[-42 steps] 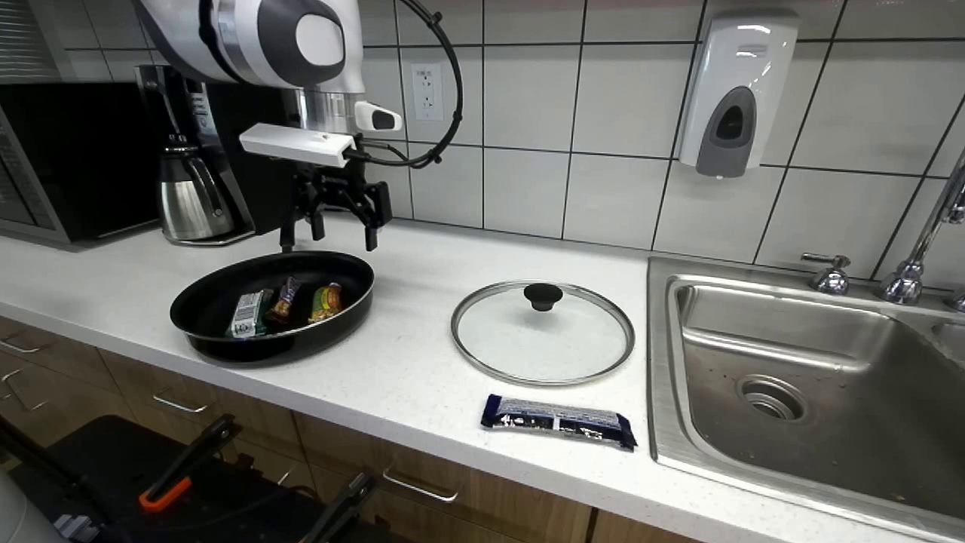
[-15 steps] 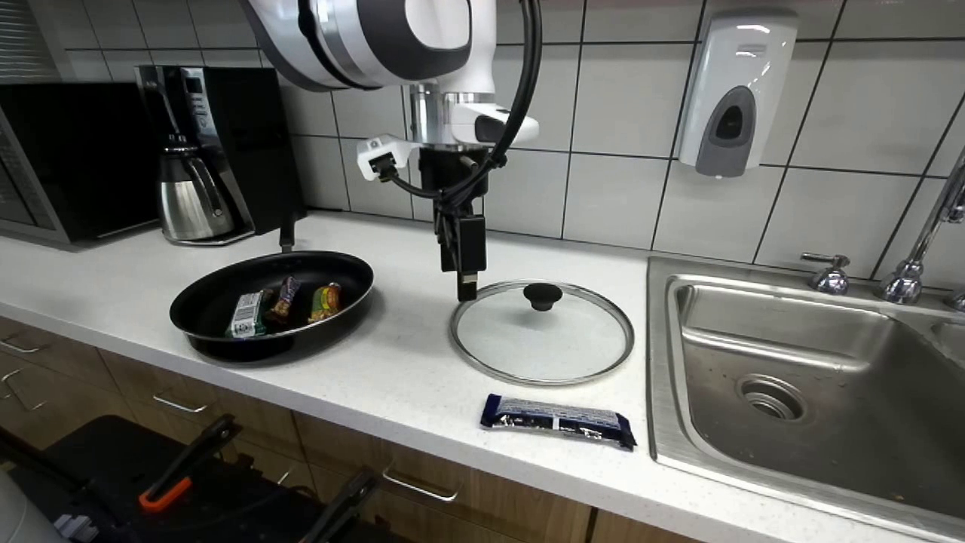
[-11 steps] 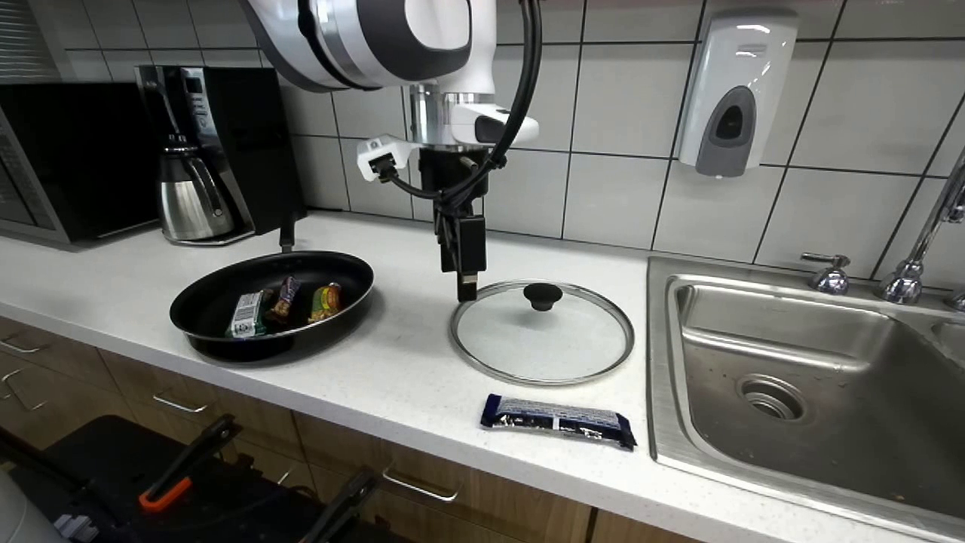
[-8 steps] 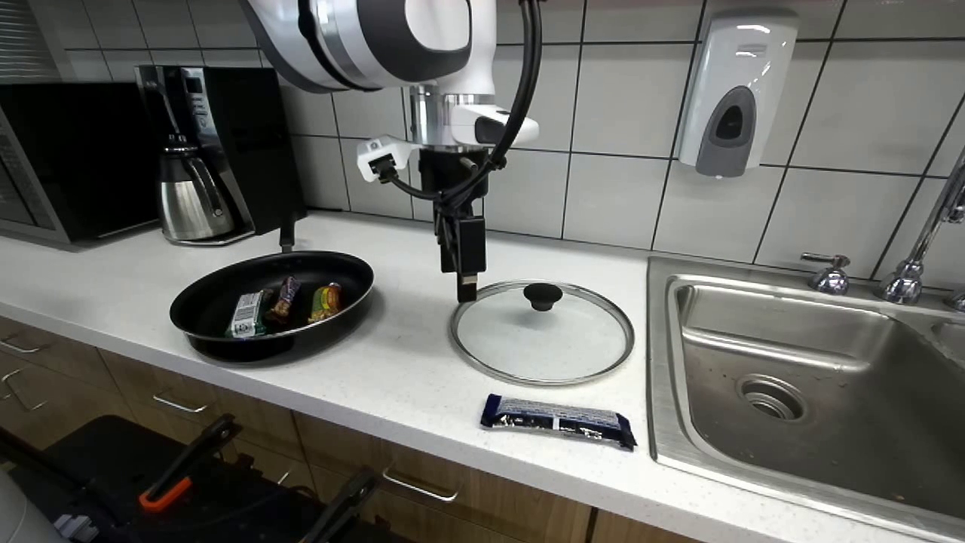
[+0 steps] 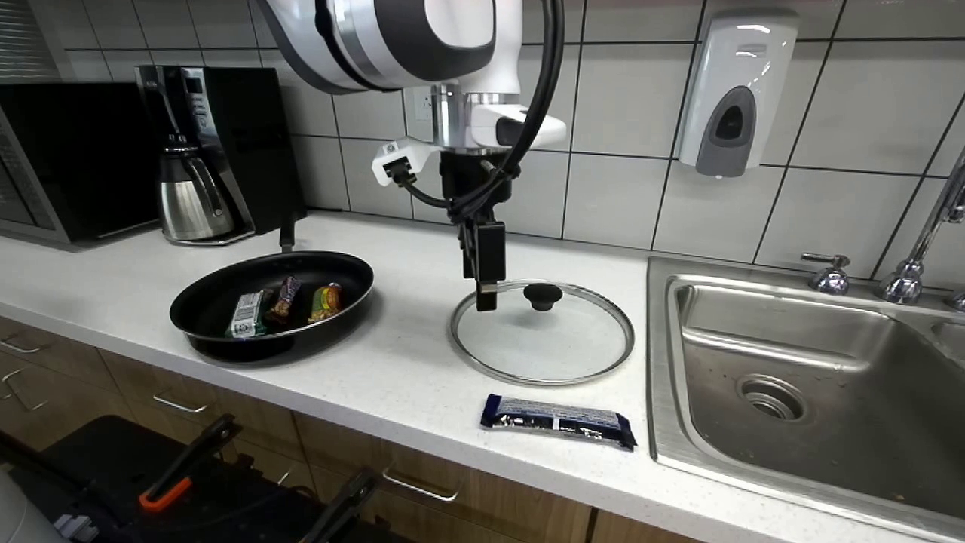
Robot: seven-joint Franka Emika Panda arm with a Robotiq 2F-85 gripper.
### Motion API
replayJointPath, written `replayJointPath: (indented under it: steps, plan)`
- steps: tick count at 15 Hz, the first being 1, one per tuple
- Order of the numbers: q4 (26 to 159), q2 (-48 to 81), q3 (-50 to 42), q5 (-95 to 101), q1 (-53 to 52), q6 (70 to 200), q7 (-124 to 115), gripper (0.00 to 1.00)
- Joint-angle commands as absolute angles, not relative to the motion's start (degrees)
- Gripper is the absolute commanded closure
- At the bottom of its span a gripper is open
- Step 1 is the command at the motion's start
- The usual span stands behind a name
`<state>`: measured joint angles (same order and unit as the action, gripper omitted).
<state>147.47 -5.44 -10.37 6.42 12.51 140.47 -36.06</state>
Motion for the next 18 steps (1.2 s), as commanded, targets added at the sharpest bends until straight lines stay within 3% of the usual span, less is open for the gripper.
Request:
replayJointPath:
  steps: [1,18]
  plan:
    - [149.2,-7.1,-12.0,7.8,15.4,141.9,-38.1,0.00]
    - [153.0,-2.7,-18.4,14.3,23.4,152.8,-51.4,0.00]
